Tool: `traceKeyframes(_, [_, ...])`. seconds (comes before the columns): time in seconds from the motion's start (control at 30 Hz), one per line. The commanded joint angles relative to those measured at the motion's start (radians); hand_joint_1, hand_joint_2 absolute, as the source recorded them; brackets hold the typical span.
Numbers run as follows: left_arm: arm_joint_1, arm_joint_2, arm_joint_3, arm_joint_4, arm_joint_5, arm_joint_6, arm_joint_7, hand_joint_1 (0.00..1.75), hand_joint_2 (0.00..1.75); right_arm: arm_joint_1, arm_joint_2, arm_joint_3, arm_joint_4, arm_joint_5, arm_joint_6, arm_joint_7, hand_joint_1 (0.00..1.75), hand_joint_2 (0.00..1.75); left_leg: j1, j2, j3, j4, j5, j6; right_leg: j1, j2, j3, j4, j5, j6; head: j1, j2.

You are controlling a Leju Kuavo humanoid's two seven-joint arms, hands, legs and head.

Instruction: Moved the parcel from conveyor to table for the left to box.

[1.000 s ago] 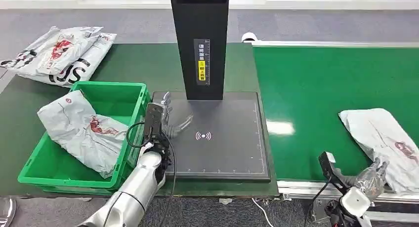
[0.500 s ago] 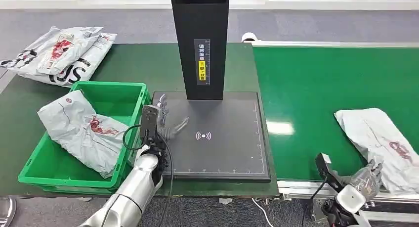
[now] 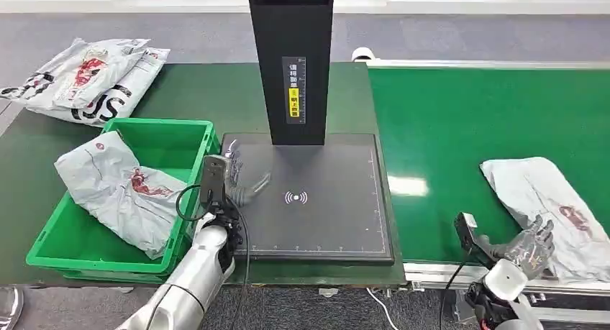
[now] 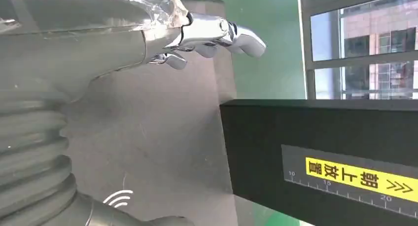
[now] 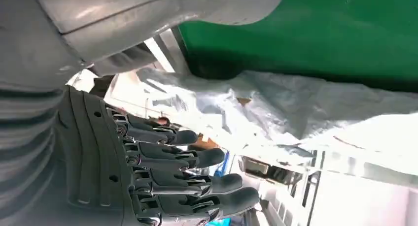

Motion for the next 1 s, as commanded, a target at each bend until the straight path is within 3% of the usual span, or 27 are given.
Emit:
traceKeyframes(0.03, [-0.027, 0.031, -0.017, 0.029, 0.01, -0.01, 0.006, 0.0, 1.75, -0.054, -0.017, 0.118, 0.033, -0.004, 0.027, 0.027, 0.0, 1.75, 0.0, 0.003, 0.002, 0.0, -0.001, 0.0, 0.0, 0.002, 0.001, -0.001, 0.0, 0.0, 0.0, 0.0])
traceKeyframes(0.7, [0.008, 0.035, -0.001, -0.009, 0.022, -0.001, 0.005, 0.0, 1.75, -0.094, -0.021, 0.193, 0.047, -0.004, 0.092, 0.074, 0.0, 1.75, 0.0, 0.005, 0.003, -0.001, -0.001, 0.0, 0.0, 0.003, 0.002, -0.001, 0.0, -0.001, 0.0, 0.0])
traceKeyframes(0.87, [0.001, 0.027, -0.004, -0.004, 0.02, -0.003, 0.01, 0.0, 1.75, -0.099, -0.033, 0.165, 0.083, -0.006, 0.196, 0.08, 0.0, 1.75, 0.0, 0.002, 0.004, -0.001, -0.001, 0.0, 0.0, 0.001, 0.003, -0.002, 0.0, -0.001, 0.0, 0.0])
traceKeyframes(1.0, [0.002, 0.025, -0.005, -0.004, 0.02, -0.002, 0.009, 0.0, 1.75, -0.097, -0.035, 0.163, 0.082, -0.006, 0.194, 0.078, 0.0, 1.75, 0.0, 0.002, 0.004, -0.001, -0.001, 0.0, 0.0, 0.001, 0.003, -0.002, 0.0, -0.001, 0.0, 0.0])
